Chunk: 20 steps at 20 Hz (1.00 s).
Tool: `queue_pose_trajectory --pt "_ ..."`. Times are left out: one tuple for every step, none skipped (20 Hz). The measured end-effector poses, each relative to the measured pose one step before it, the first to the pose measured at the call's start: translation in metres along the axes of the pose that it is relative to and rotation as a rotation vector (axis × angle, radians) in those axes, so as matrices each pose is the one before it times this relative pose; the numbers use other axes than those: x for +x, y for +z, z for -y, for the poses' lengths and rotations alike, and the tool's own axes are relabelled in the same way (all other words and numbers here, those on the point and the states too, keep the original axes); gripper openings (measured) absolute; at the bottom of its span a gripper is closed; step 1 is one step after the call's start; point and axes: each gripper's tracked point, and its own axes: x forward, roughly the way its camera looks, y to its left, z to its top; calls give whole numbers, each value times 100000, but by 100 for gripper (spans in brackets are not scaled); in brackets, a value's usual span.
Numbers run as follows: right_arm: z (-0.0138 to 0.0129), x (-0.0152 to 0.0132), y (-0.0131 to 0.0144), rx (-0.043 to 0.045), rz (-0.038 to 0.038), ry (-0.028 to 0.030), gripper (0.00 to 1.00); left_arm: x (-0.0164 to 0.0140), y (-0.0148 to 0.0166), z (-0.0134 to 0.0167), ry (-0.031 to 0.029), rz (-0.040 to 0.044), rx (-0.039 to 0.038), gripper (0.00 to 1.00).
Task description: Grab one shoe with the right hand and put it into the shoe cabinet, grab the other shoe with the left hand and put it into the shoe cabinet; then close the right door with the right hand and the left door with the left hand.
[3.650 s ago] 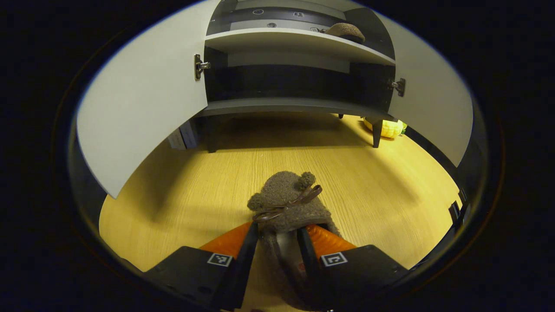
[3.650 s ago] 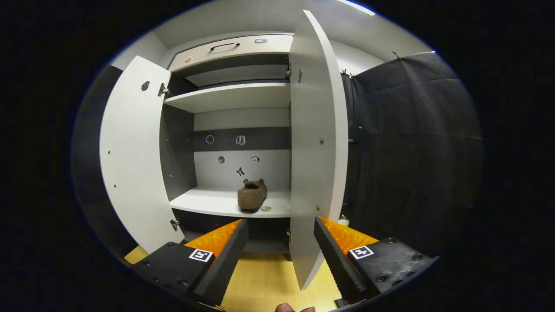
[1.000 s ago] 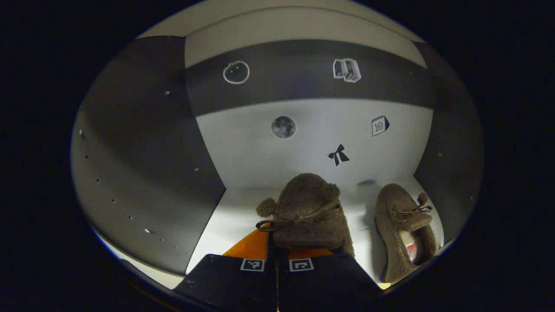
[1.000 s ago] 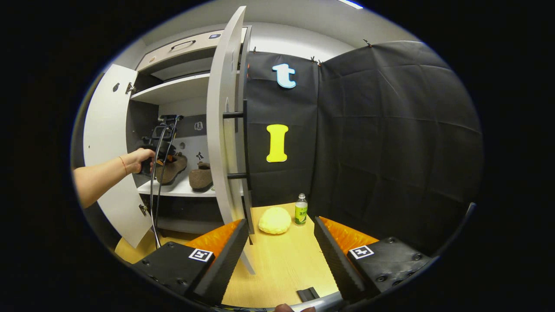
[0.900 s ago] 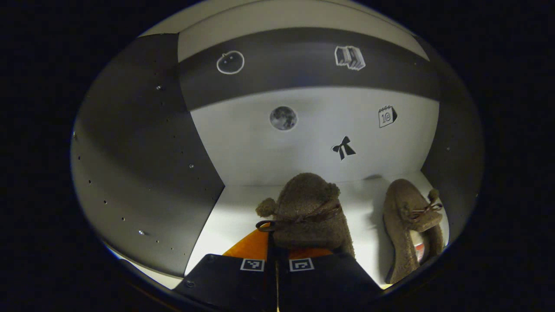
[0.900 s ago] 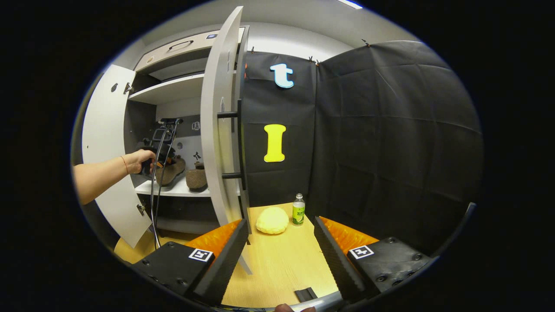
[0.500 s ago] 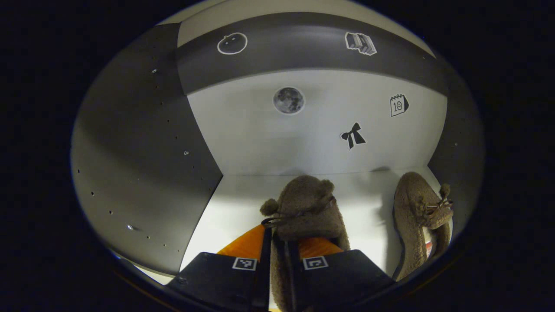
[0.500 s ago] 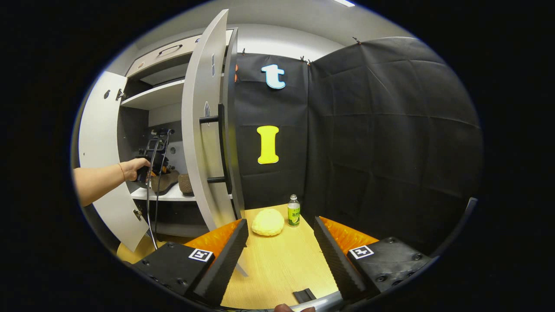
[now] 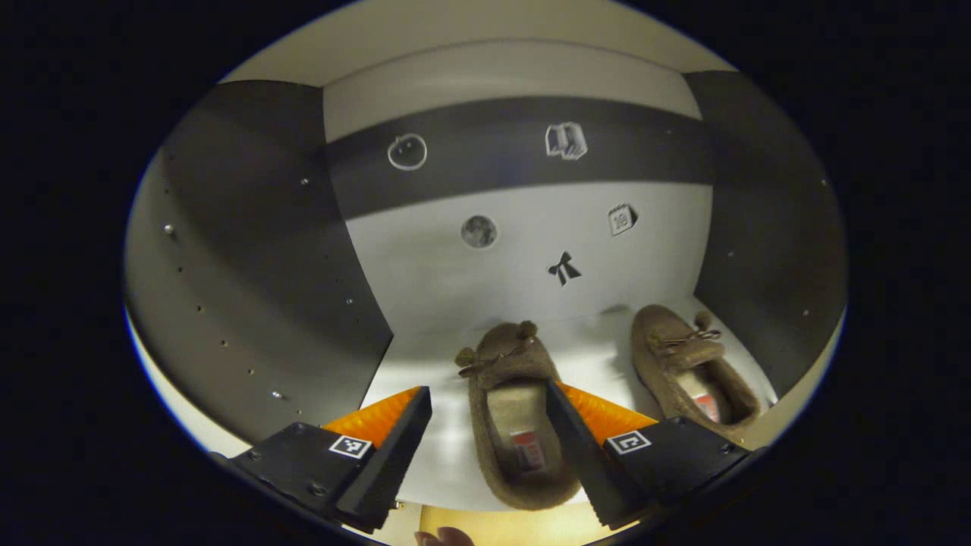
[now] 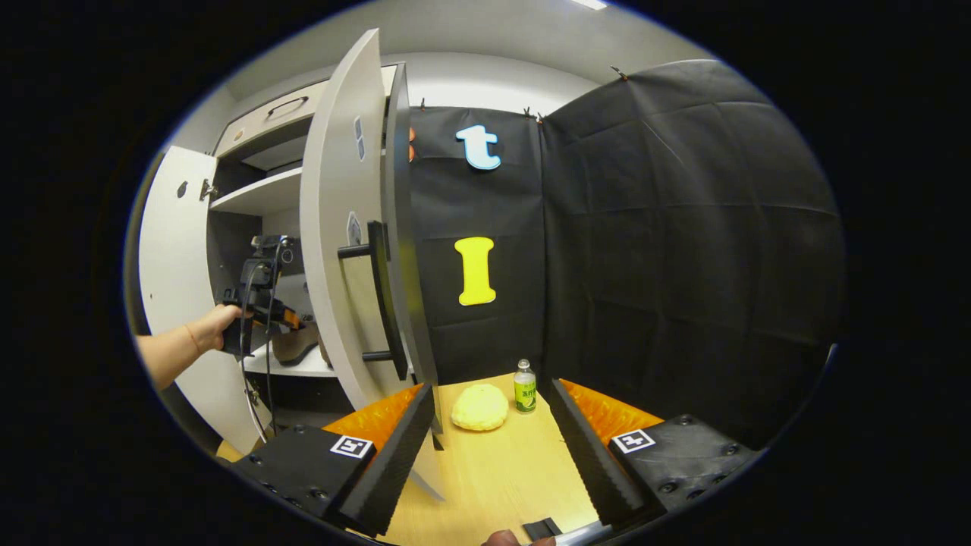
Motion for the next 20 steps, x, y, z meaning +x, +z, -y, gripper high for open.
queue_pose_trajectory --pt "26 277 169 618 65 -26 98 -1314 739 174 -1327 4745 131 96" --pt "65 394 248 -60 17 -79 98 -1329 710 346 -1804 4600 60 96" --pt "61 366 271 26 231 225 98 -1419 709 158 -893 4568 -213 96" --pt "-102 350 429 -125 406 446 98 -1686 704 80 -485 4296 -104 96" --pt "-27 380 415 -506 306 335 98 -1398 407 2 85 3047 -7 96" --pt "7 371 434 -506 365 407 98 -1540 273 -2 264 2226 65 96" --pt "-81 399 460 -248 241 571 98 -1455 367 65 190 2544 -329 97" --pt "-155 441 392 -49 174 383 98 -1529 323 226 -552 2879 -799 96" --pt "-250 317 376 -158 270 815 98 -1481 328 326 -728 2968 -1110 96" --pt "-209 330 238 -88 180 535 98 -1444 288 264 -794 2426 -552 96" --pt "-132 310 250 266 229 439 98 -1380 144 3 398 2261 115 94" --pt "-149 220 230 217 365 295 98 -1410 375 -120 507 2499 421 100" --pt "-31 279 306 55 549 -26 98 -1447 251 28 288 1966 303 97" --pt "-189 104 185 26 288 251 98 -1438 149 -63 -7 1422 -470 99" --pt "-307 101 147 70 285 465 98 -1258 2 32 -765 661 -777 99" --pt "-300 -10 109 -172 147 361 98 -1317 -285 -11 -25 76 -1063 96" --pt "-209 -127 141 -462 500 108 98 -1210 -370 -119 -348 -542 -543 96" --pt "-198 -59 105 -167 710 -40 98 -1113 -541 -169 479 -868 -281 97" --pt "-317 -79 175 -23 610 346 98 -1246 -456 -209 153 -557 -73 97" --pt "-219 36 51 -642 325 -669 98 -1219 -480 -138 291 -473 -18 96"
